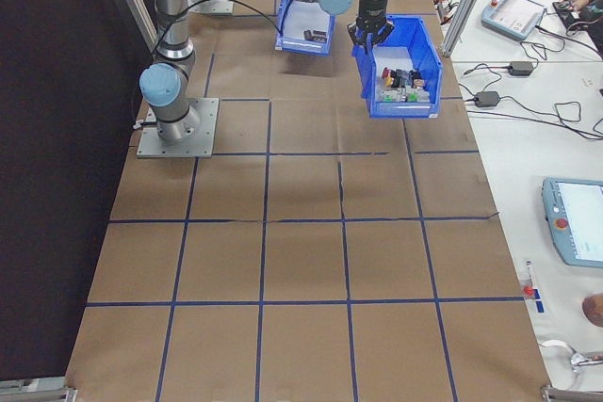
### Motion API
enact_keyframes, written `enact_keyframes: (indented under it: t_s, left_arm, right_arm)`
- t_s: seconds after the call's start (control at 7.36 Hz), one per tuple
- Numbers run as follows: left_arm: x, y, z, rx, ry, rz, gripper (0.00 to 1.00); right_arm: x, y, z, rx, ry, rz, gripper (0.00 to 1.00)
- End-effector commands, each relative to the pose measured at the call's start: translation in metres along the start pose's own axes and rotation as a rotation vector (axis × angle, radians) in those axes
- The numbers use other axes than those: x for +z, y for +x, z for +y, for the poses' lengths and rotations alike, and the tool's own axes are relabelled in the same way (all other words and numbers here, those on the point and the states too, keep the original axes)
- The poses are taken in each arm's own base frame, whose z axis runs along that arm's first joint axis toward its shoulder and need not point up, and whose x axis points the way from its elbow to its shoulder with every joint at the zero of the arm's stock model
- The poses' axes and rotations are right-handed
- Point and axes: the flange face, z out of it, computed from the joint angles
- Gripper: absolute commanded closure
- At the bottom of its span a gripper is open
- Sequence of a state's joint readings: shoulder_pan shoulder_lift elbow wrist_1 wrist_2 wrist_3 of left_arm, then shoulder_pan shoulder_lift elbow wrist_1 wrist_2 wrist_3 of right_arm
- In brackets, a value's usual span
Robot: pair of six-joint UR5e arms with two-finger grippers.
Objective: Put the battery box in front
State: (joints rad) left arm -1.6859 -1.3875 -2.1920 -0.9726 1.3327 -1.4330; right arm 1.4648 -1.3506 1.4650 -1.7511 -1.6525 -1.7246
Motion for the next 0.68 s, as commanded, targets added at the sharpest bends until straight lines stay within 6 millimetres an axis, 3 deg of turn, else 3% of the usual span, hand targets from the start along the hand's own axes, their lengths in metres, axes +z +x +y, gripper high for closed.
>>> enact_keyframes:
  t_s: [0.0,0.14,0.41,0.54]
  left_arm:
    - [-0.01,0.048,-0.03,0.003,-0.025,0.019,1.0]
    - [-0.014,0.08,-0.036,0.002,-0.024,0.023,1.0]
    - [0.01,0.15,-0.044,-0.03,-0.038,0.01,1.0]
    - [0.025,0.19,-0.029,-0.085,-0.082,0.021,1.0]
  right_arm:
    - [0.013,-0.06,0.059,0.007,0.016,-0.034,0.99]
    - [0.021,-0.082,0.064,0.036,0.003,0.006,0.99]
    - [0.041,-0.126,0.051,0.05,-0.008,0.036,0.99]
    - [0.046,-0.141,0.047,0.054,-0.009,0.044,0.99]
